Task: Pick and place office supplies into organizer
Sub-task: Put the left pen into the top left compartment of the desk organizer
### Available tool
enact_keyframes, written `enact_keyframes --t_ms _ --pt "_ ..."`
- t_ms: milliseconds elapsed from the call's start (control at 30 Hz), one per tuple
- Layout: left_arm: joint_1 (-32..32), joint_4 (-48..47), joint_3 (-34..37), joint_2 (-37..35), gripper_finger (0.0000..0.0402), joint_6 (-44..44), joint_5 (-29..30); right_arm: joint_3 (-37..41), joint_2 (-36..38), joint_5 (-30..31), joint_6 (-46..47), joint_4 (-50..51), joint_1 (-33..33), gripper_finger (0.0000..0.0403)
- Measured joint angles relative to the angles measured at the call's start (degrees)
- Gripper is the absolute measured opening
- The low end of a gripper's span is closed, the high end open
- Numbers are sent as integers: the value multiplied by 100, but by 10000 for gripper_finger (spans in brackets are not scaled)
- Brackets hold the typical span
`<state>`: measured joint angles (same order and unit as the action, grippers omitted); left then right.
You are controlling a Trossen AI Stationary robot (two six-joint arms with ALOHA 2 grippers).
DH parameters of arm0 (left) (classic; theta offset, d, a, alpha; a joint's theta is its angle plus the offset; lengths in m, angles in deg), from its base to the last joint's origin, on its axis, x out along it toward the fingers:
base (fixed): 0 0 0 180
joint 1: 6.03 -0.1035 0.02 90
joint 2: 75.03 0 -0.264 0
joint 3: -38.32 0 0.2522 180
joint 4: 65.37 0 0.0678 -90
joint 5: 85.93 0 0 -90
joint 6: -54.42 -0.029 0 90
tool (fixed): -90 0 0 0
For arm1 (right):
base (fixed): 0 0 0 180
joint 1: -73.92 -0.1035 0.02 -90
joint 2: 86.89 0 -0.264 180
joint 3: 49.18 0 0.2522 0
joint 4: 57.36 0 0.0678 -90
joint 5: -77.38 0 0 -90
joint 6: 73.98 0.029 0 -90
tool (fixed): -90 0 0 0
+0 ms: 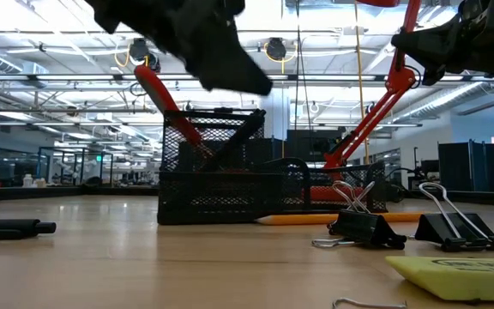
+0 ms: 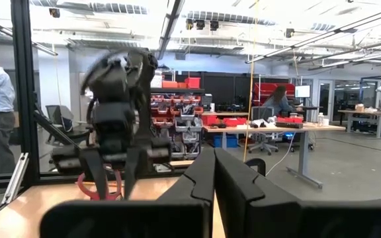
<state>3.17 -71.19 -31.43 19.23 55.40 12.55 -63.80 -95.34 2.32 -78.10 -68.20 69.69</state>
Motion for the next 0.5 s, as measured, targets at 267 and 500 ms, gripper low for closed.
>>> enact_keyframes --t_ms 267,500 --pt "416 -1610 -429 -795 149 244 237 -2 2 0 22 -27 0 4" --pt "1728 -3955 -716 -1231 149 2331 552 -2 2 0 22 24 2 4"
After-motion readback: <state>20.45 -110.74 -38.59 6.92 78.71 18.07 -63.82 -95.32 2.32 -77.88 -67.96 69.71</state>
